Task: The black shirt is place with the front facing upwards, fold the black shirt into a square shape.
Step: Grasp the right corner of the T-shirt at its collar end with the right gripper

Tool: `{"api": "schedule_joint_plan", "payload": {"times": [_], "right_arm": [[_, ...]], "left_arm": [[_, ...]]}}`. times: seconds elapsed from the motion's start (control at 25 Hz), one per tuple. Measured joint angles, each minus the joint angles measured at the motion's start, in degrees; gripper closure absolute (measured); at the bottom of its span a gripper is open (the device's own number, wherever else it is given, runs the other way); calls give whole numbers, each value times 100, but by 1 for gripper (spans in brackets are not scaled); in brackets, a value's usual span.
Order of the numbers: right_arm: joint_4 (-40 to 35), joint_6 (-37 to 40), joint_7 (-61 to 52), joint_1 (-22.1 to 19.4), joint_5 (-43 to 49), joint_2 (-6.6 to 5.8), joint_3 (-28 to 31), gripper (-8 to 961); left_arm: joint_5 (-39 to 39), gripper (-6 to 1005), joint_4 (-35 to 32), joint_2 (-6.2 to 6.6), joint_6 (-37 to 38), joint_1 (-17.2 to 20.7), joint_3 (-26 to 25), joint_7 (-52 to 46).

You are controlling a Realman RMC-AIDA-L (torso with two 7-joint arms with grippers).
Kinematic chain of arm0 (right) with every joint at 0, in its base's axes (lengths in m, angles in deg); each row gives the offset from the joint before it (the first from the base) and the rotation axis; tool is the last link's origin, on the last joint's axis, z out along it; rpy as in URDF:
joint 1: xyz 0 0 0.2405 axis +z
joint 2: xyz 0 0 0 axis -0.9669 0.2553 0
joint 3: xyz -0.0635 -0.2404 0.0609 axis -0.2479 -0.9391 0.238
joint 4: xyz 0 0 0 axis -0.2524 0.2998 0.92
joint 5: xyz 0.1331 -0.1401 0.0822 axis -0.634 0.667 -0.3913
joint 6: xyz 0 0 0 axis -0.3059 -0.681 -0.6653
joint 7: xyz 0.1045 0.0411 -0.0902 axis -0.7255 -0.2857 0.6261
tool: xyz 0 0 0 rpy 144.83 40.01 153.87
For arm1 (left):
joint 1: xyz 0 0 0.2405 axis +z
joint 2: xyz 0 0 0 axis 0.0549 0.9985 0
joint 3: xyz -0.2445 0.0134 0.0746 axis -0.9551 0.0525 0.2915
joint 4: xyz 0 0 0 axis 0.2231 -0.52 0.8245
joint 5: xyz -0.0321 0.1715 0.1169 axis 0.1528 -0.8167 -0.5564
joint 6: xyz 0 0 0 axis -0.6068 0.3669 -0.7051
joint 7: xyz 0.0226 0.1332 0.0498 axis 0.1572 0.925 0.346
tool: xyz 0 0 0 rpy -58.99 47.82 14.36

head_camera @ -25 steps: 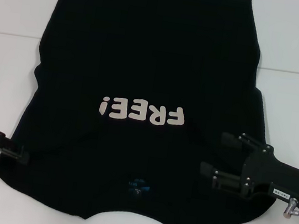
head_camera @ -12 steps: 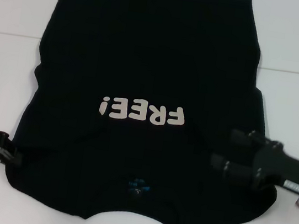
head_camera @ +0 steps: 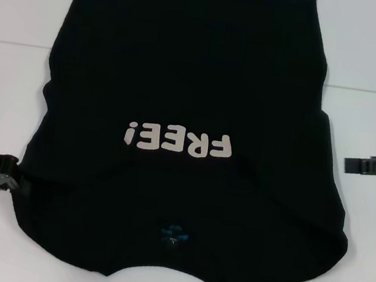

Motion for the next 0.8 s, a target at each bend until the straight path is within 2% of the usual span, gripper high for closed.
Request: {"api": "schedule_joint_plan", "payload": {"times": [0.04, 0.12, 0.24, 0.36, 0.68, 0.8], "right_arm": [[-64, 190, -487, 157, 376, -61, 61, 10], [-181, 391, -1144, 398, 1043, -82, 159, 11], [-232, 648, -1737, 761, 2105, -18, 206, 12], [-76, 742, -1813, 964, 2720, 81, 150, 12], [644, 440, -1752, 1082, 2896, 146, 132, 13], [777, 342, -1696, 1112, 2846, 220, 130, 16]], "left_arm": [[1, 966, 1, 0, 1, 0, -13, 26], [2, 976, 7, 0, -1, -2, -19, 70], [8, 976, 5, 1, -12, -10, -22, 124], [35, 976, 10, 2, -4, -22, -22, 128], [68, 975, 36, -1, -9, -36, -11, 159], [73, 975, 38, -1, -11, -36, -23, 180]]}}
